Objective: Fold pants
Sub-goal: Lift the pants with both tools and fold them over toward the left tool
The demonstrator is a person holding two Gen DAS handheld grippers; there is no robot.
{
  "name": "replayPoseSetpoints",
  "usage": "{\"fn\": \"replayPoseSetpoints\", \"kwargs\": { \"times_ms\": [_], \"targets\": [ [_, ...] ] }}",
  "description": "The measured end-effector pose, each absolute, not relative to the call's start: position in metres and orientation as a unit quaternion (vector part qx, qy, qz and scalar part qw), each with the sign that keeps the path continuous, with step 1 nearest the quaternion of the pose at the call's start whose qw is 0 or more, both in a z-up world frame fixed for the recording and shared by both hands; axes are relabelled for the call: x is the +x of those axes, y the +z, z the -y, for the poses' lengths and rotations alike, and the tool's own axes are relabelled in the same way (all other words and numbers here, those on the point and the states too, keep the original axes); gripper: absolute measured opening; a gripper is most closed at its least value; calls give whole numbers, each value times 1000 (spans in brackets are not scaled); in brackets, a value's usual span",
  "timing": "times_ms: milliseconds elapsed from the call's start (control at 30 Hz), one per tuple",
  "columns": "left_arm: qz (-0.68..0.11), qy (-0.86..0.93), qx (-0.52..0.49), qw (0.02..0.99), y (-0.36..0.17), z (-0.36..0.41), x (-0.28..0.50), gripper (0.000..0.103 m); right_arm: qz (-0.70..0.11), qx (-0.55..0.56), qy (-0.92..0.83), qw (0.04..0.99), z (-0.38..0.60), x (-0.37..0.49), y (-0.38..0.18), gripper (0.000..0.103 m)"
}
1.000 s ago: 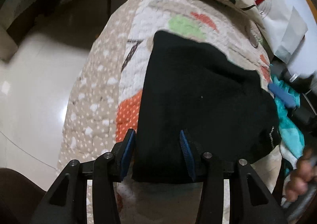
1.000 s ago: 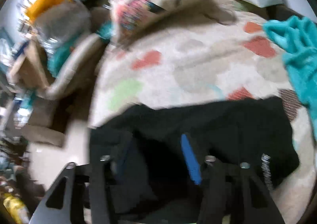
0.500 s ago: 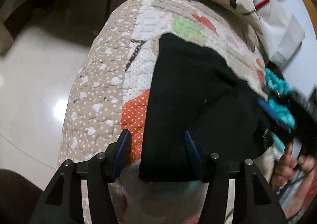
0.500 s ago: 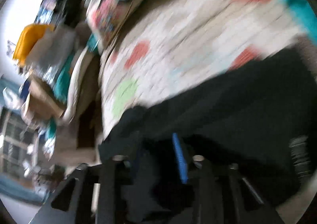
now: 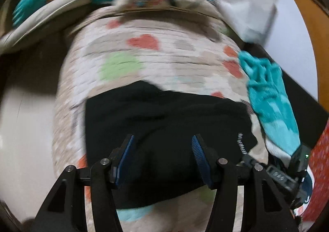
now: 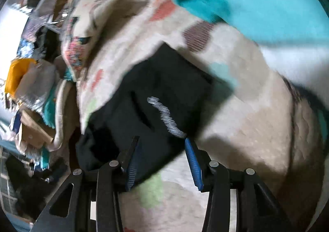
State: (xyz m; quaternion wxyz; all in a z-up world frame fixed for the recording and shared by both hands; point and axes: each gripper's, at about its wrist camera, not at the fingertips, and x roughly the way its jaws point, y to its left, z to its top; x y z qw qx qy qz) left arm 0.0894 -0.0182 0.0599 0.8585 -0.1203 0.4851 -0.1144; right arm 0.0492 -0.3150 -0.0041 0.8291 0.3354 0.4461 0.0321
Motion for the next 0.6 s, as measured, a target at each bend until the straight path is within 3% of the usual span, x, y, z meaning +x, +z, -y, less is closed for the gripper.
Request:
{"fn": "replayPoseSetpoints", "kwargs": {
  "times_ms": [467, 600],
  "targets": [
    [-543, -267, 12, 796, 20, 208, 201, 57, -400, 349, 20, 847, 314, 71, -22, 53],
    [-545, -286, 64, 786, 3, 241, 225, 65, -391, 335, 22, 857, 308, 76, -21, 59]
  ]
}}
